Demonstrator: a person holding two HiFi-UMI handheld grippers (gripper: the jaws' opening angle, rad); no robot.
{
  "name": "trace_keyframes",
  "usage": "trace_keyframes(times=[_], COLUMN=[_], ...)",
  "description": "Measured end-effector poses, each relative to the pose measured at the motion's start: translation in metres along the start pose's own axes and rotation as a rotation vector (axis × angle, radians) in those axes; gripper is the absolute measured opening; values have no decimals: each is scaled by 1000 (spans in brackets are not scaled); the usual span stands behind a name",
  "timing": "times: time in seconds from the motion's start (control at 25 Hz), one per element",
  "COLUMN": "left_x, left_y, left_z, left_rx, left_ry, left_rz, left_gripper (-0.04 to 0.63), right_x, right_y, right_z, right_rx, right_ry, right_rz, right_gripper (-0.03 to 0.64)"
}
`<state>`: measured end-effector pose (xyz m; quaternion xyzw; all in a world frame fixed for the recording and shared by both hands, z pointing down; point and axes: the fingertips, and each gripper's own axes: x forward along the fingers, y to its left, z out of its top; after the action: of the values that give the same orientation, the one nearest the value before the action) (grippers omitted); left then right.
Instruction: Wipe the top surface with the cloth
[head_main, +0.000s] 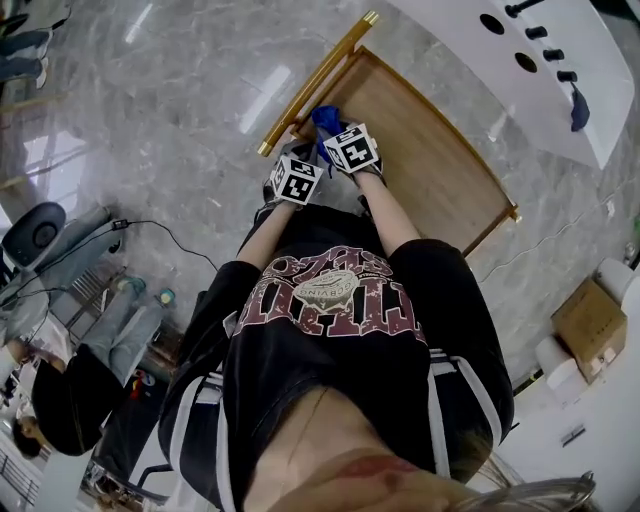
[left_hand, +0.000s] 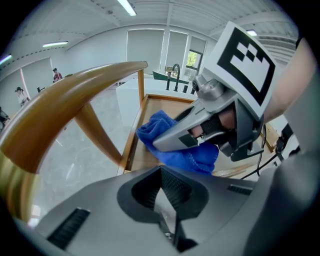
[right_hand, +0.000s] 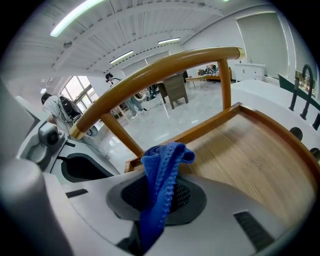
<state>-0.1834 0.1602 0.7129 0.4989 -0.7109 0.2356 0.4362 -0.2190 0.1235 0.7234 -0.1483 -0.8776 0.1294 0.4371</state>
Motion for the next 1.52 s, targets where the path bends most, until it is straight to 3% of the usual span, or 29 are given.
trace_keyframes(times=[0.28, 0.48, 0.92, 1.52], left_x=[6, 10, 20, 30], left_y=[-14, -25, -49, -77], left_z=[3, 6, 6, 12], left_rx=[37, 136, 230, 278], left_ry=[17, 31, 70, 81], left_rz=[-36, -46, -103, -145], left_gripper=[49, 49, 49, 49], right_x=[-13, -22, -43, -75], right_y=[-3, -9, -21, -31], right_z=[-14, -24, -46, -82], right_rx=[11, 26, 94, 180], right_ry=[3, -2, -15, -31], right_rz=[-19, -28, -60, -110], right_gripper=[64, 64, 64, 64])
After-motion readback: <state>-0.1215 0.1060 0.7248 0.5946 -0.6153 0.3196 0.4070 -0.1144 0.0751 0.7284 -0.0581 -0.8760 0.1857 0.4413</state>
